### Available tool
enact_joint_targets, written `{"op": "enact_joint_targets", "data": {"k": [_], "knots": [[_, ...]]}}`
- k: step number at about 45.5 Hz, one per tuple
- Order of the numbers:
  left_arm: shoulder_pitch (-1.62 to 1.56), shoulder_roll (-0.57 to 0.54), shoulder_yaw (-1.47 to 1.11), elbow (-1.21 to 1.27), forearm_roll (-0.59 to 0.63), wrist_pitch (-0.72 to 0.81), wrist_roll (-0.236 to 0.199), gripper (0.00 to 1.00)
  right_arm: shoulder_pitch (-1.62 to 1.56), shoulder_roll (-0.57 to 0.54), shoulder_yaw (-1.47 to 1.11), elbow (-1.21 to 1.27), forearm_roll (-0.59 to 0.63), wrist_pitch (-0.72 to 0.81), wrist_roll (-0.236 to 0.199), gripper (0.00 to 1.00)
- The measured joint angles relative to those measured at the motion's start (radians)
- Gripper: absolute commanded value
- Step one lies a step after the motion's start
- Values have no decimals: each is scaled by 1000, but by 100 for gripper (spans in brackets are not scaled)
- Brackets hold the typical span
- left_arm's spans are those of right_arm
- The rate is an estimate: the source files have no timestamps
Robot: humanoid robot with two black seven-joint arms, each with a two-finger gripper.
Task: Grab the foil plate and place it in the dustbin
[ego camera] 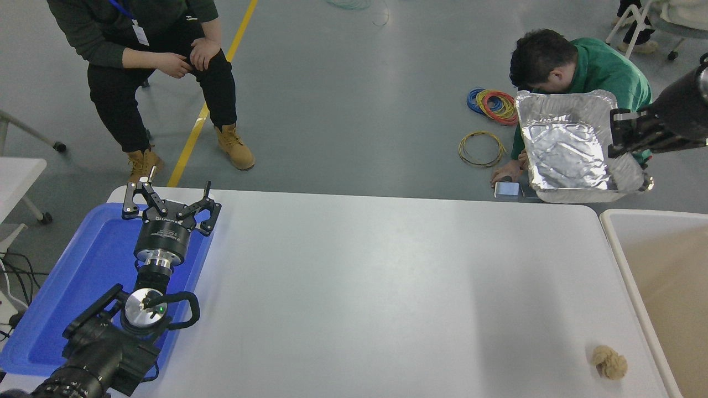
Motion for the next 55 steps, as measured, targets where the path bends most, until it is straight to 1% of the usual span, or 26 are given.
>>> {"op": "enact_joint_targets", "data": {"k": [8,14,17,30,39,46,55], "knots": [[0,0,0,0,0,0,0,100,-133,-43,6,-160,16,-12,0,0],[0,0,0,0,0,0,0,100,-250,-67,-2,-263,76,-50,-4,0],[0,0,0,0,0,0,0,100,-301,-74,-6,-301,102,-81,-4,0],[0,0,0,0,0,0,0,100,-556,-86,-6,-417,212,-299,-9,0],[0,0,0,0,0,0,0,100,-714,-56,14,-460,314,-437,-10,0],[0,0,0,0,0,0,-1,100,-861,-2,95,-524,389,-523,-10,0],[0,0,0,0,0,0,-1,100,-1001,52,199,-570,426,-630,-6,0]]}}
